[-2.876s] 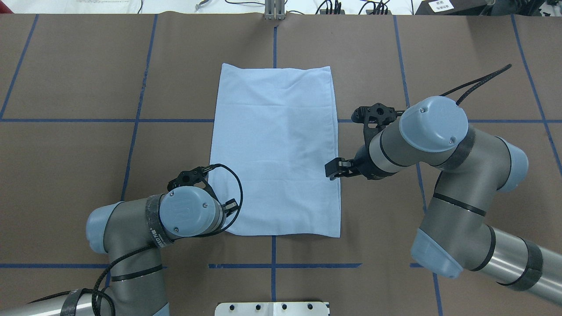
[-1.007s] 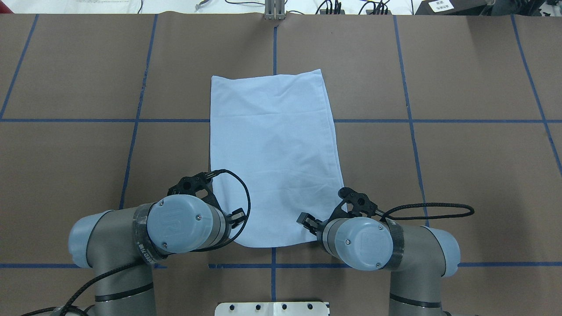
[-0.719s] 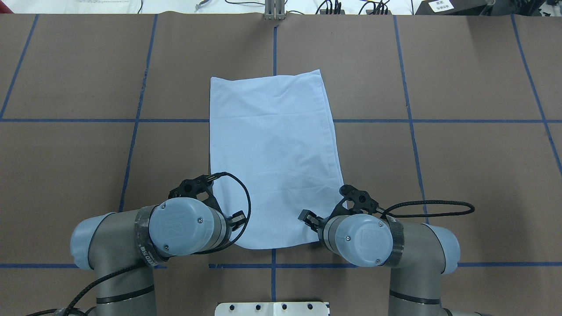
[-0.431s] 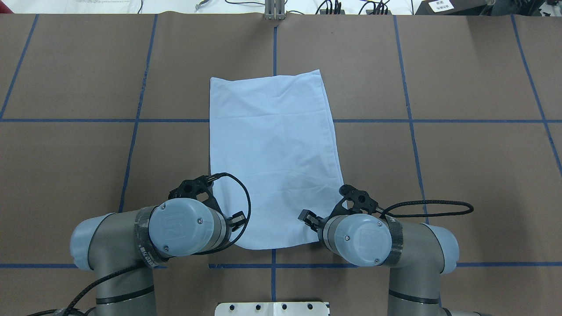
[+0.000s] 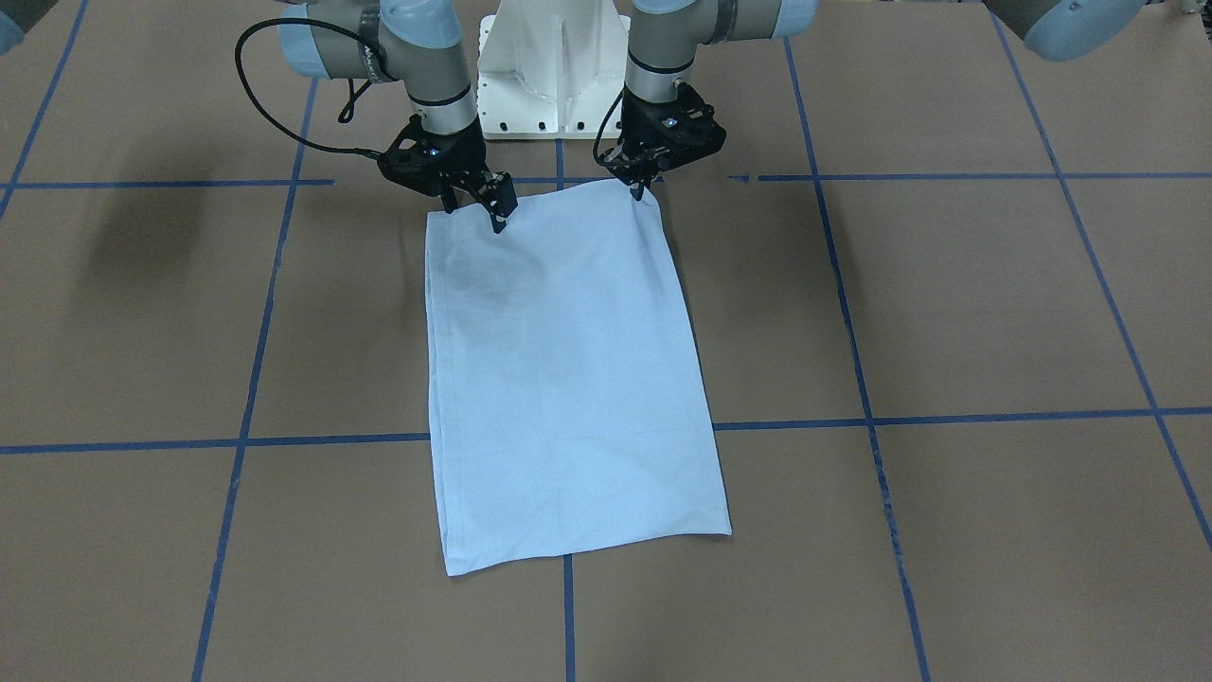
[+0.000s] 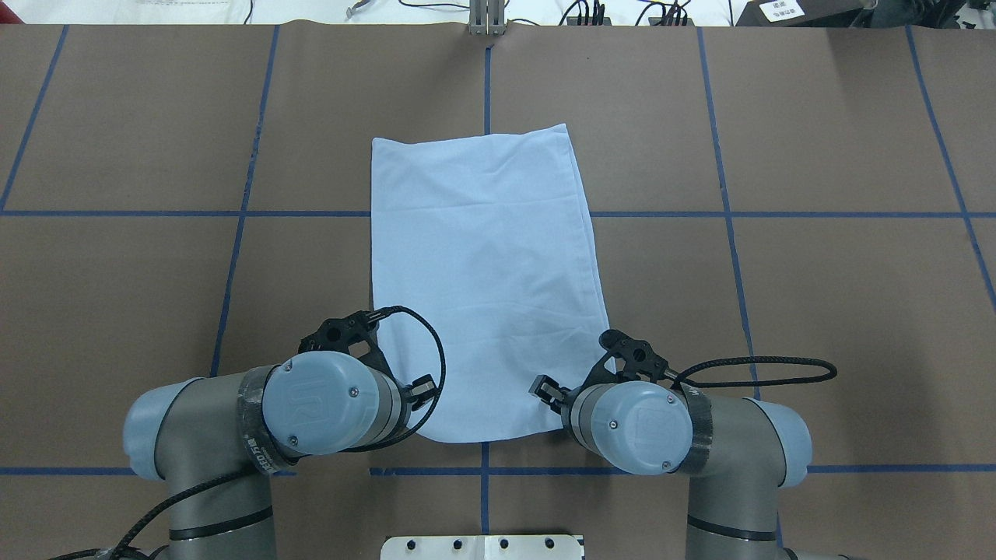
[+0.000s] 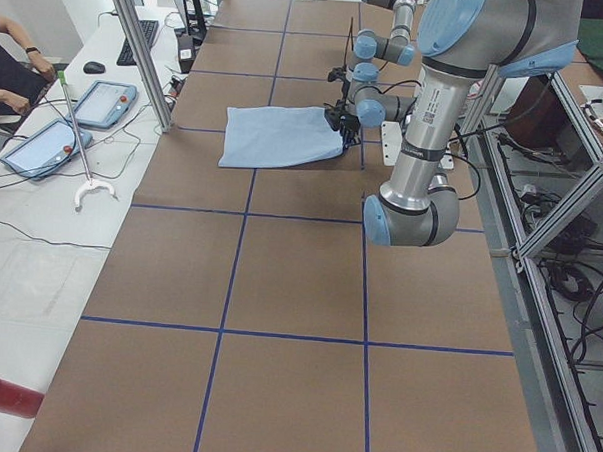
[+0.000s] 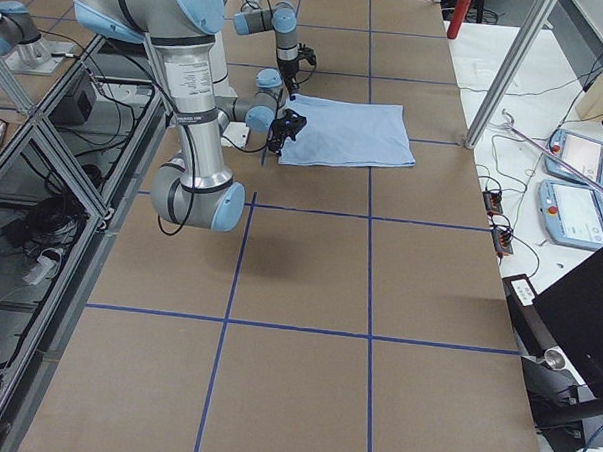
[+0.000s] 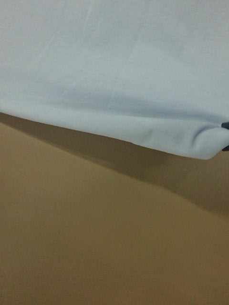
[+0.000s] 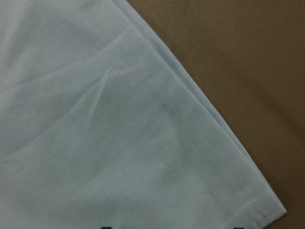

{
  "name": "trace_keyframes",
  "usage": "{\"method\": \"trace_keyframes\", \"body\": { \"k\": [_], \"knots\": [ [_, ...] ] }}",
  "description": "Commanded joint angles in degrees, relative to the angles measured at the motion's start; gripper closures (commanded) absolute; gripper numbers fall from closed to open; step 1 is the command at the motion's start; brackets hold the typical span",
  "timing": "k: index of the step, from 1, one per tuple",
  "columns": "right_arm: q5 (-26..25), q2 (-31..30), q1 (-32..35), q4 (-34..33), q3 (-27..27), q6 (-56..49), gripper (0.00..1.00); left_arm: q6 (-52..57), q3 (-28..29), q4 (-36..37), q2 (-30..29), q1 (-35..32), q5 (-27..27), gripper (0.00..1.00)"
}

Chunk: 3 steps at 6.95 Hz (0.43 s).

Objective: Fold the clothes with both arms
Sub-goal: 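Hold the near edge with both grippers and pull it nearer the robot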

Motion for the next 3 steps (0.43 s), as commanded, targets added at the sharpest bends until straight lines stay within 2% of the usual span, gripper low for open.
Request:
{"method": "trace_keyframes", "body": {
  "k": [1, 2, 3],
  "knots": [
    [0.1, 0.0, -0.1, 0.0, 0.1, -0.1, 0.83, 0.0, -0.1, 0.1, 0.0, 0.0, 0.0, 1.0],
    [0.1, 0.2, -0.2, 0.0, 0.1, -0.1, 0.99, 0.0, -0.1, 0.0, 0.0, 0.0, 0.0, 1.0],
    [0.1, 0.2, -0.1, 0.0, 0.3, -0.1, 1.0, -0.1, -0.1, 0.0, -0.1, 0.0, 0.0, 1.0]
  ]
}}
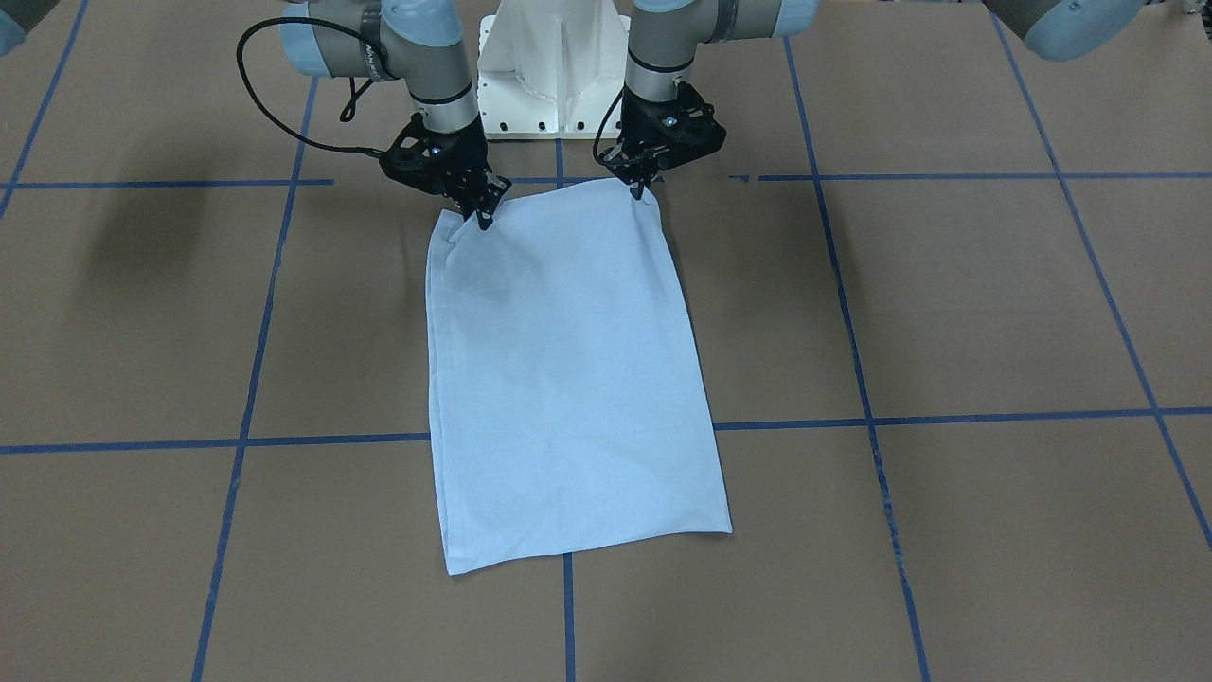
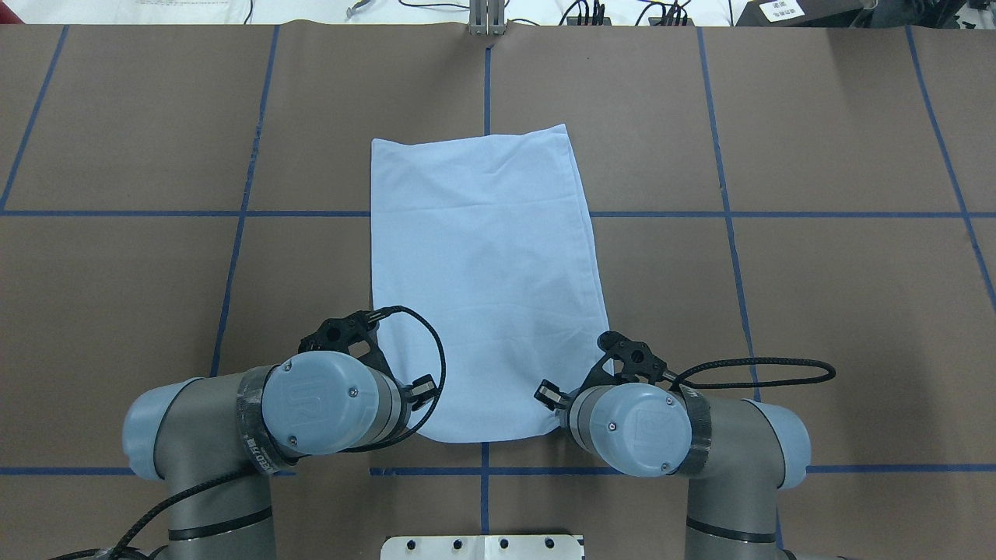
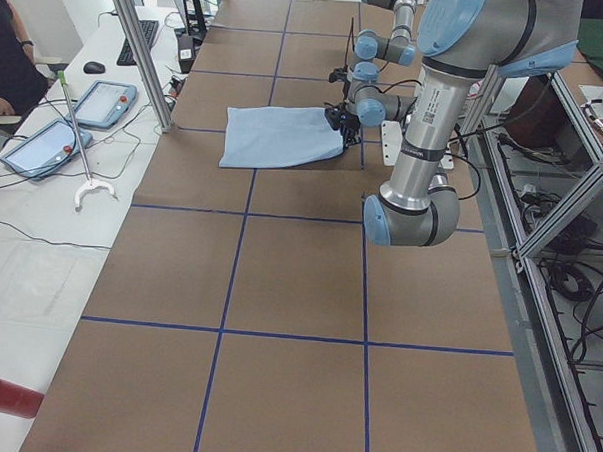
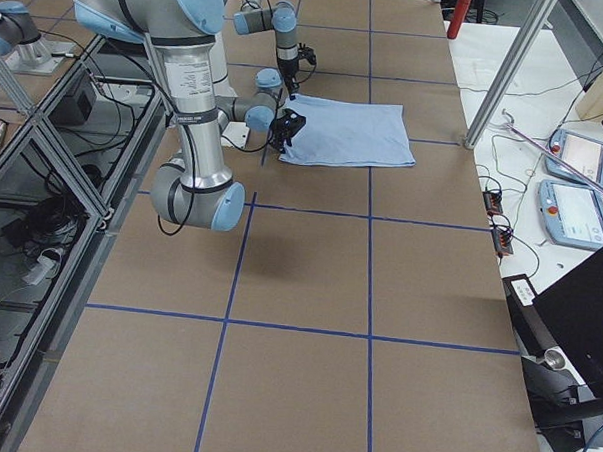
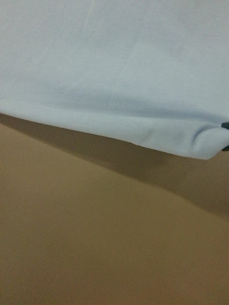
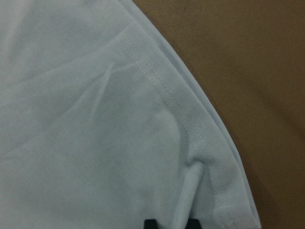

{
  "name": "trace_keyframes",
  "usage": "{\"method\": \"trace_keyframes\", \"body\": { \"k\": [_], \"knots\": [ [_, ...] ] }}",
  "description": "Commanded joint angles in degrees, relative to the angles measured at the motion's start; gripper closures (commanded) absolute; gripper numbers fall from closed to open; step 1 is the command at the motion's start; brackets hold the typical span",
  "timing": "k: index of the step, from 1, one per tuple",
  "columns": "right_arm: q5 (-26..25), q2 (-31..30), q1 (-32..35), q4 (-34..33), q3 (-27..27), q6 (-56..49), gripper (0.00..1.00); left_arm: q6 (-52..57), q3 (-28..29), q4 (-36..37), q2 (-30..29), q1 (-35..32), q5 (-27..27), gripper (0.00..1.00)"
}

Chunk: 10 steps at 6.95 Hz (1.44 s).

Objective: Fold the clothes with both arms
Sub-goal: 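Hold the near edge with both grippers and pull it nearer the robot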

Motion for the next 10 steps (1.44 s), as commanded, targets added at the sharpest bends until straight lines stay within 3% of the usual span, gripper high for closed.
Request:
{"method": "trace_keyframes", "body": {
  "k": [1, 4, 8, 10],
  "knots": [
    [-0.2, 0.1, 0.0, 0.1, 0.6, 0.1, 1.0, 0.0, 0.0, 0.0, -0.1, 0.0, 0.0, 1.0],
    [0.6, -0.7, 0.5, 0.2, 4.2, -0.5, 1.0, -0.1, -1.8, 0.3, 0.6, 0.1, 0.1, 1.0],
    [1.7, -5.7, -6.4, 0.1, 15.4, -0.5, 1.0, -1.0, -13.3, 10.2, 1.4, 7.7, 0.1, 1.0],
    [1.8, -5.7, -6.6, 0.2, 15.8, -0.6, 1.0, -1.0, -13.8, 11.2, 1.7, 7.4, 0.0, 1.0]
  ]
}}
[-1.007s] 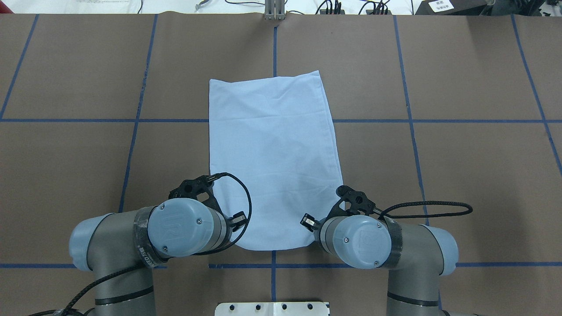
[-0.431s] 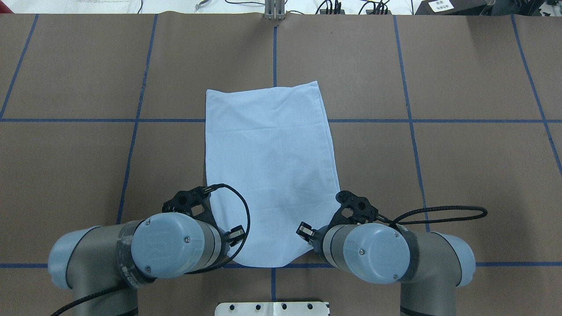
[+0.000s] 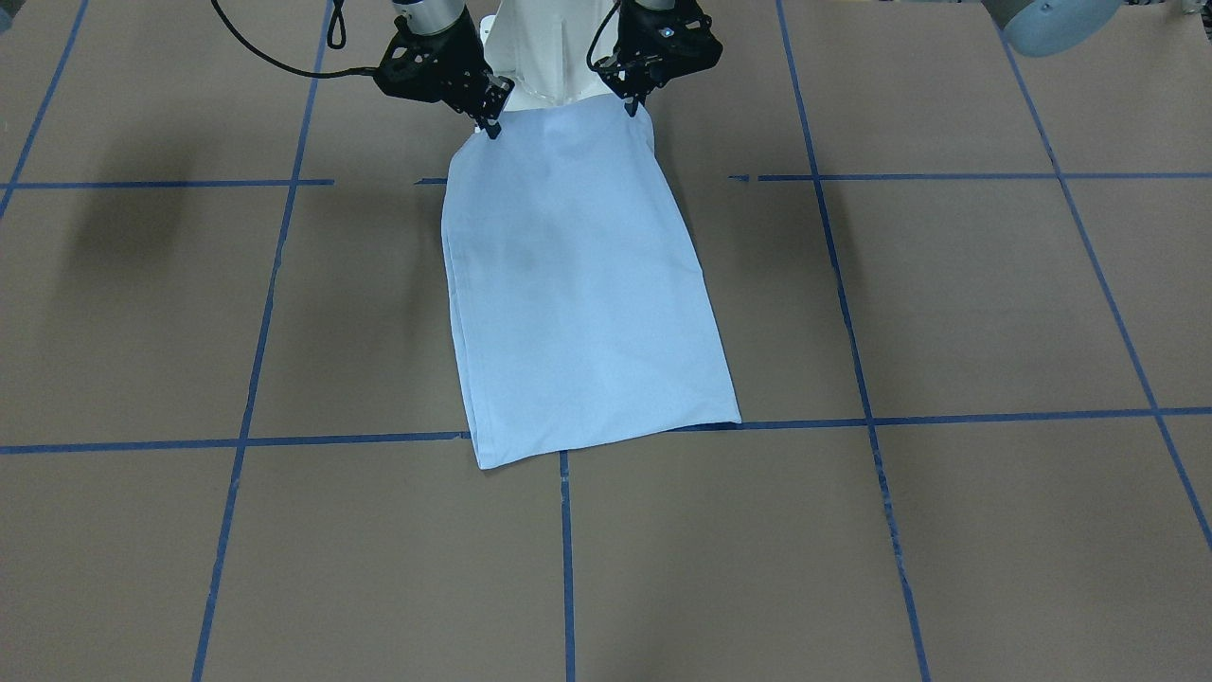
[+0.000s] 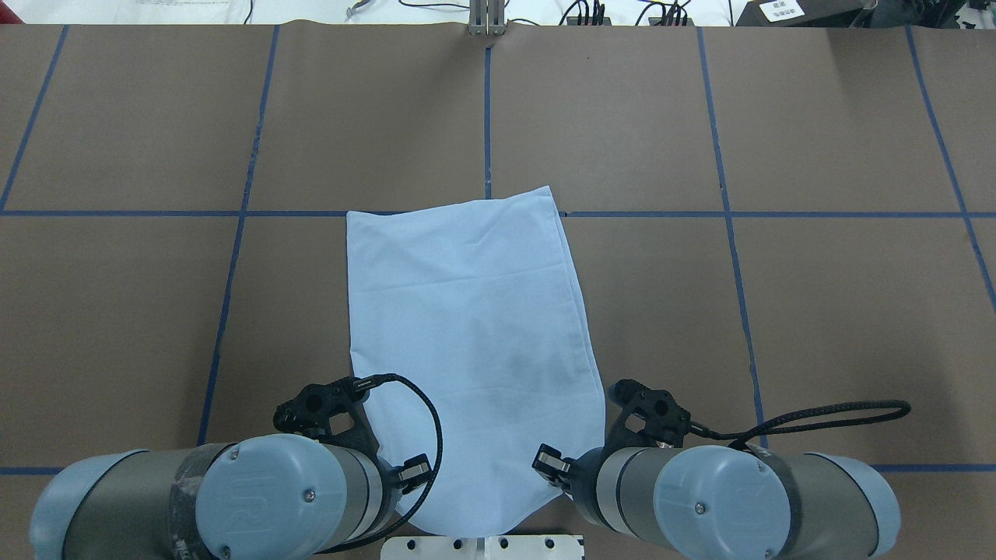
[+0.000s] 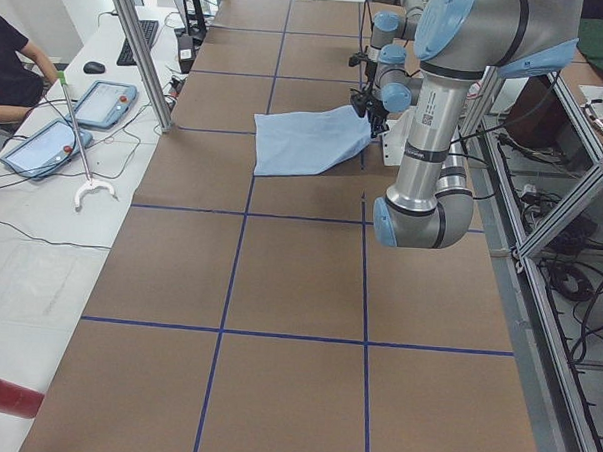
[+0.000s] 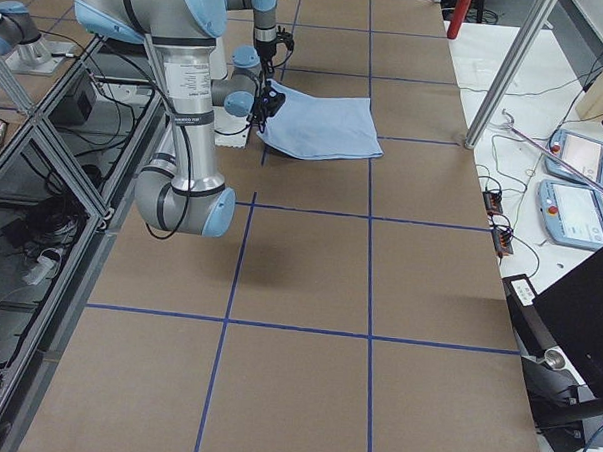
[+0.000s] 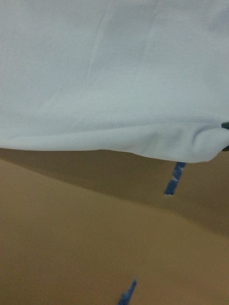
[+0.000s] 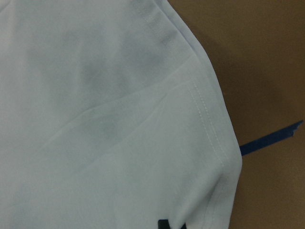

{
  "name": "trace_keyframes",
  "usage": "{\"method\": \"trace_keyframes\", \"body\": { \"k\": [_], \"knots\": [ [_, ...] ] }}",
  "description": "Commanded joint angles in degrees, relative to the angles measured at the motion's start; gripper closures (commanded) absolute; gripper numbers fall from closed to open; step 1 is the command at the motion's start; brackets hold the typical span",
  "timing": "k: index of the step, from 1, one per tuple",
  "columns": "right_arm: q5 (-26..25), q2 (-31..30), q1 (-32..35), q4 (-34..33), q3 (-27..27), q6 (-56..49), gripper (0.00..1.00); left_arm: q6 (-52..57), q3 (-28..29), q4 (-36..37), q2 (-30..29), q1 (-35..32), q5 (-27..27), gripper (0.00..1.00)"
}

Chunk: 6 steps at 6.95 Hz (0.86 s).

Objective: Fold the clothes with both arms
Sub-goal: 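Hold the near edge with both grippers and pull it nearer the robot, then lift the near edge with both grippers and fold it over toward the far edge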

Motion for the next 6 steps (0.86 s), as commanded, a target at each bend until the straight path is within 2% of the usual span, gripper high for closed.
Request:
{"method": "trace_keyframes", "body": {
  "k": [1, 3, 5, 6],
  "knots": [
    [-0.1, 0.8, 2.2, 0.5, -1.6, -0.3, 1.0, 0.1, -0.2, 0.8, 0.1, -1.1, 0.0, 1.0],
    [0.3, 7.4, 9.7, -0.1, -5.9, -1.6, 1.0, 1.2, 0.8, 0.5, -0.7, -8.1, -0.1, 1.0],
    [0.6, 13.4, 16.3, 0.2, -13.6, -6.4, 1.0, 3.3, 5.0, 0.1, -1.8, -14.9, -0.1, 1.0],
    [2.1, 16.1, 18.9, 0.4, -17.3, -8.6, 1.0, 3.3, 7.9, -2.6, -2.0, -17.0, -0.1, 1.0]
  ]
}}
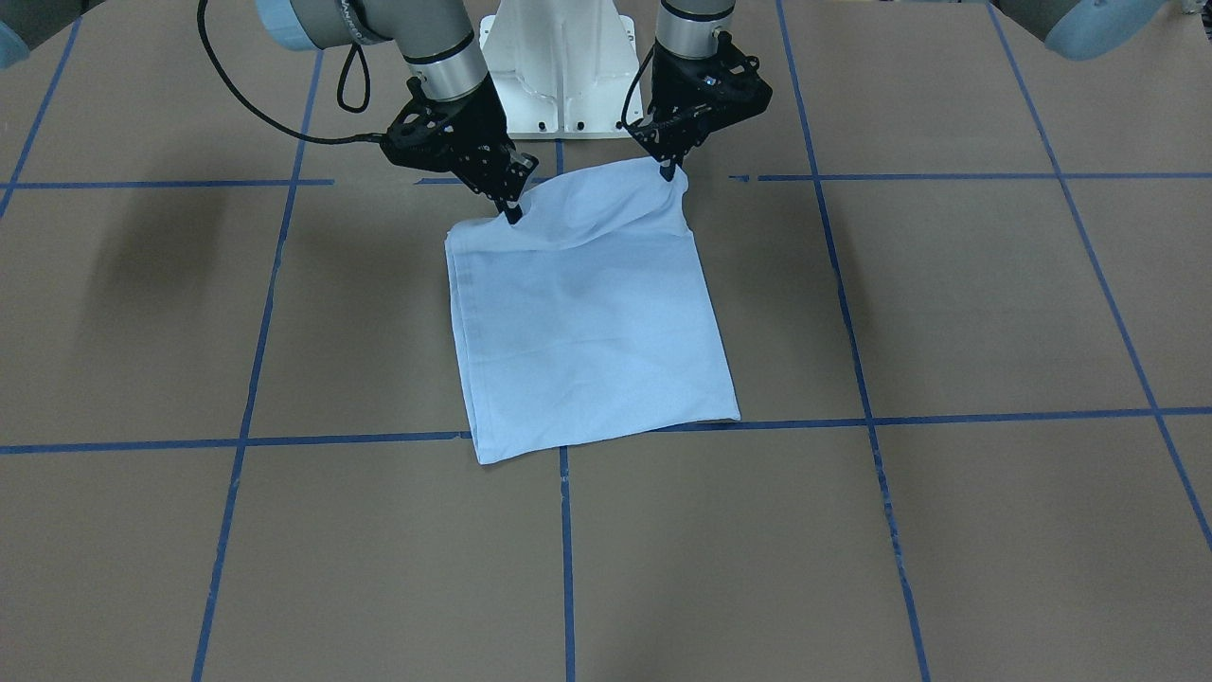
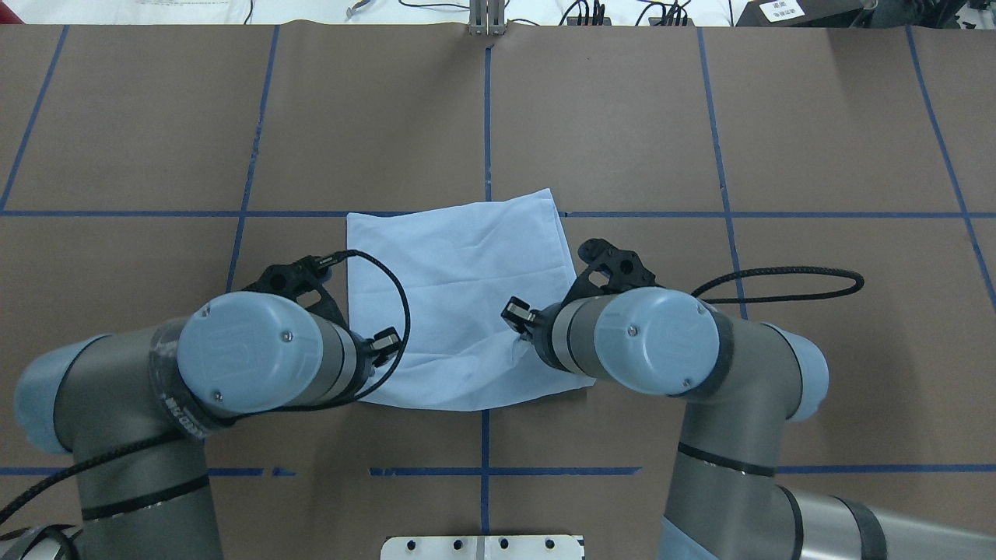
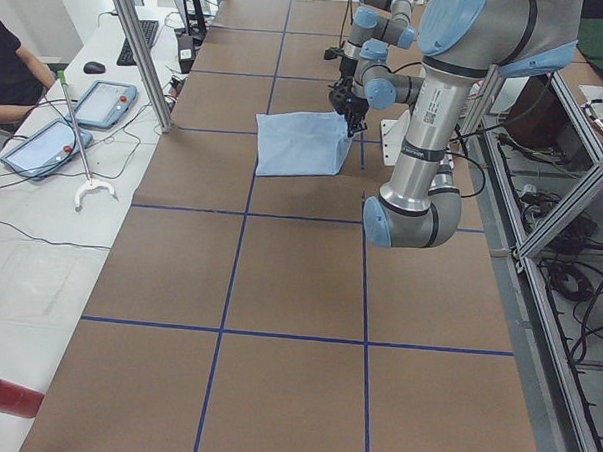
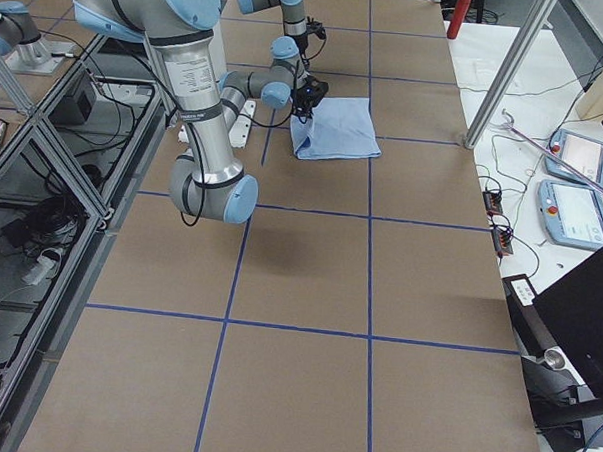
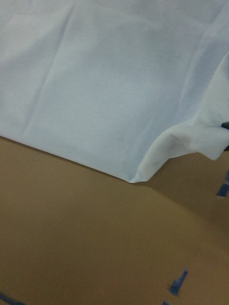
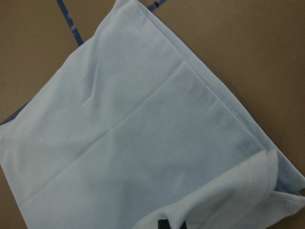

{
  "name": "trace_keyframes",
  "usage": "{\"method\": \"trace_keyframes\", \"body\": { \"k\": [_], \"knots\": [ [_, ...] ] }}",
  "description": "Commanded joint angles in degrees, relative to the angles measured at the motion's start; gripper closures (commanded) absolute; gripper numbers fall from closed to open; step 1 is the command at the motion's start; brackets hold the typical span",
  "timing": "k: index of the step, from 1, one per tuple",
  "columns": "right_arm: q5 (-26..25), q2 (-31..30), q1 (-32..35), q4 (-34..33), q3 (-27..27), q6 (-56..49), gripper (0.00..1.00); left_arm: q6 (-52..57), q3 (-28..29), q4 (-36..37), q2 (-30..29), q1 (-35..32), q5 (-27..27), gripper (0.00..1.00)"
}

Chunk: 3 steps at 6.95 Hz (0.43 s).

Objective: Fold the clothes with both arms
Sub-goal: 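Lift the near edge with both grippers and fold it over toward the far edge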

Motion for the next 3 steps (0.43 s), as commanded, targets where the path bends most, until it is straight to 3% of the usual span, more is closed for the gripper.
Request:
{"method": "trace_keyframes", "body": {
  "k": [1, 3],
  "knots": [
    [3.6, 6.2, 5.9, 0.2, -8.4, -3.4, 1.0, 0.3, 6.3, -5.8, -0.6, -4.5, 0.0, 1.0],
    [5.5, 12.6, 8.4, 0.2, -16.8, -4.9, 1.0, 0.8, 13.4, -6.9, -6.5, -10.1, 0.2, 1.0]
  ]
}}
